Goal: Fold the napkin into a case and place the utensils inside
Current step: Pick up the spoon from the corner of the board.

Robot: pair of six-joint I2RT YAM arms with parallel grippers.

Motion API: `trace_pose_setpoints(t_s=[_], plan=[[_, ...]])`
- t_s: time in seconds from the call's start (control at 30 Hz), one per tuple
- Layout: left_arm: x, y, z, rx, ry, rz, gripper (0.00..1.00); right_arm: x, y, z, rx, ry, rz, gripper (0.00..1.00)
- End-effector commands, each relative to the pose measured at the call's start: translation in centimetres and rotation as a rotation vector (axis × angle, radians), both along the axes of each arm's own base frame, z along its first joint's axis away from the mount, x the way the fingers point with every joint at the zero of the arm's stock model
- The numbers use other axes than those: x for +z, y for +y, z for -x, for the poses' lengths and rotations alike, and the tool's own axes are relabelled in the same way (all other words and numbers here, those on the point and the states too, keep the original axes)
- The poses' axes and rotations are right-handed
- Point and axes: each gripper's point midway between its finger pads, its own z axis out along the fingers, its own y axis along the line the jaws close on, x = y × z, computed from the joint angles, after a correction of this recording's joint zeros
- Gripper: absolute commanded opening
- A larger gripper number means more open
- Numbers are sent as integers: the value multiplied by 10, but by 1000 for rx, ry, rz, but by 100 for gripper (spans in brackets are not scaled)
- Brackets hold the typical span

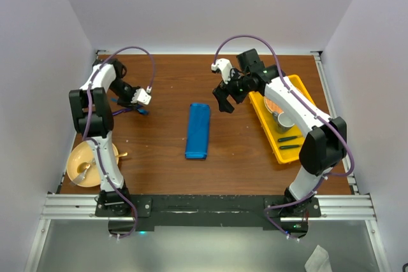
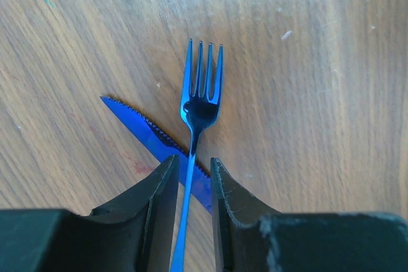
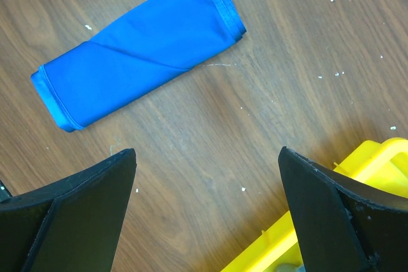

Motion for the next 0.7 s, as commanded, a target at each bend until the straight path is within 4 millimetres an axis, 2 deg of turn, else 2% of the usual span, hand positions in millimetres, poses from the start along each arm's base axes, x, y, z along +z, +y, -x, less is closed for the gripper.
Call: trace_pose_setpoints(t_s=[0.0,0.27,0.47,0.57,0.67], plan=[[-13,-5,-4,-57,-12,-3,31,18,0,-3,-22,-46,-24,98],[-31,-5,-2,-79,-8,-24,28,17,0,-6,-27,-46,-19,98],[-33,-12,7,-108,-4,-22,24,13,0,-7,-28,-40,-11,98],[-32,-16,10,-117,-14,-24,21,14,1,-8,-28,-43,-15,98],[-32,-16,11,-123,-32,-28,13,12,1,-9,-29,-41,-12,98]])
